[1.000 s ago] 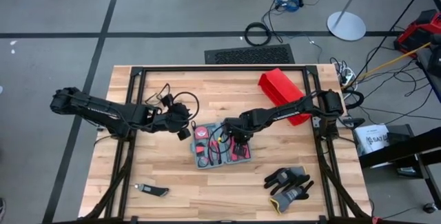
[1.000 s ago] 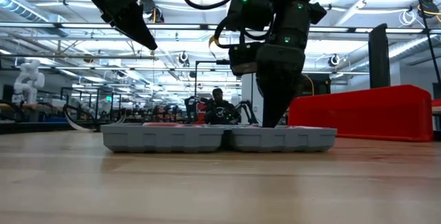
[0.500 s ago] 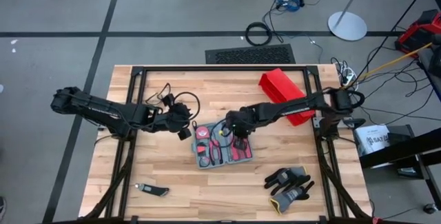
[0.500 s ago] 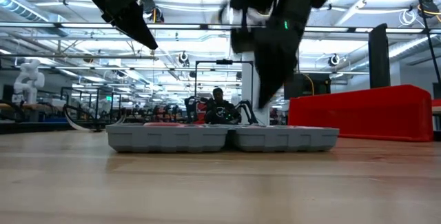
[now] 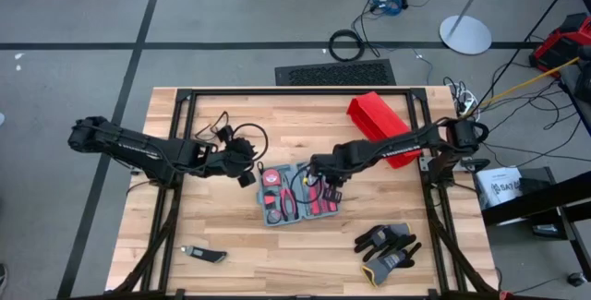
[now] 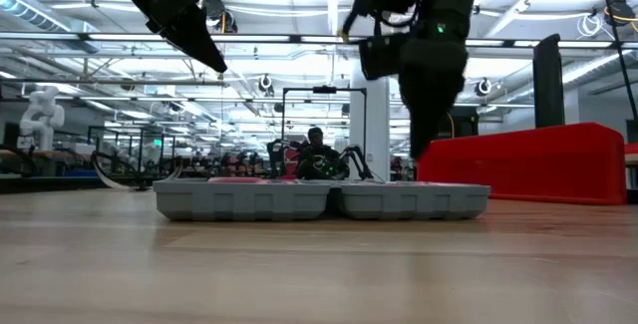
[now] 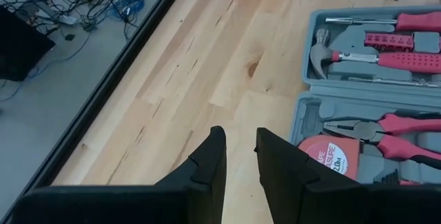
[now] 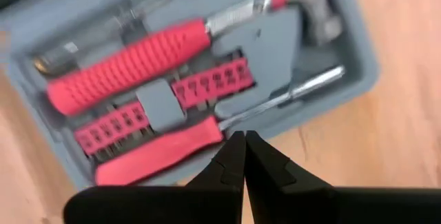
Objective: Prefit tool cases
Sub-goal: Adjust tools inside the tool box
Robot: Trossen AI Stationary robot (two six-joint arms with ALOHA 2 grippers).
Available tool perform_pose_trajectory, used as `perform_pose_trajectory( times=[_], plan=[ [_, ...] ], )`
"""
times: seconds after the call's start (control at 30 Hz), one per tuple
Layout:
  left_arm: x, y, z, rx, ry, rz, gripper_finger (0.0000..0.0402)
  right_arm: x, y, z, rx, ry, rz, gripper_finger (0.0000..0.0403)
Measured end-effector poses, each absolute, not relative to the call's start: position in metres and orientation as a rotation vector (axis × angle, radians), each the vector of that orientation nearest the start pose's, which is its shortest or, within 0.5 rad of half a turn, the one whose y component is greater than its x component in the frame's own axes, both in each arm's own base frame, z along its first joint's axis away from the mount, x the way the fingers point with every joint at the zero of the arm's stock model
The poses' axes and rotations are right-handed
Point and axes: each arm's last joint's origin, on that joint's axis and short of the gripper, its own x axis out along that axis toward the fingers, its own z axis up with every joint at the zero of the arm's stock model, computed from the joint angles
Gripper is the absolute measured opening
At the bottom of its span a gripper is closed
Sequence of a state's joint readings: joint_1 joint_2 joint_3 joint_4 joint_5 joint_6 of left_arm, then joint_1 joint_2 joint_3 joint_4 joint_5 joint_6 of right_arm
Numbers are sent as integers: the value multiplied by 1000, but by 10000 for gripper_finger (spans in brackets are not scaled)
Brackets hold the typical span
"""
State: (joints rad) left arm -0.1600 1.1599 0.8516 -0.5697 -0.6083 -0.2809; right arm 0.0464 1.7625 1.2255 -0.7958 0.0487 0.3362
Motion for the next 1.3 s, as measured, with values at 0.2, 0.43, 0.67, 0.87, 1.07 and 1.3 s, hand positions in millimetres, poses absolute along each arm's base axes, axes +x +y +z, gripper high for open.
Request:
perform_pose_trajectory(
  times=[0.2, 0.43, 0.67, 0.87, 1.07, 1.3],
  plan=[
    [224, -19, 258, 73, 755, 528, 86, 335, 20, 171, 221, 1380, -235, 0],
    [224, -19, 258, 73, 757, 528, 86, 337, 23, 179, 212, 1361, -232, 0],
    [224, -19, 258, 73, 757, 528, 86, 340, 30, 179, 252, 1367, -184, 0],
    [224, -19, 257, 72, 757, 528, 86, 344, 33, 164, 262, 1406, -189, 0],
    [224, -19, 257, 74, 759, 527, 86, 349, 35, 151, 294, 1443, -168, 0],
    [224, -19, 257, 74, 761, 527, 86, 343, 33, 172, 272, 1408, -202, 0]
  ],
)
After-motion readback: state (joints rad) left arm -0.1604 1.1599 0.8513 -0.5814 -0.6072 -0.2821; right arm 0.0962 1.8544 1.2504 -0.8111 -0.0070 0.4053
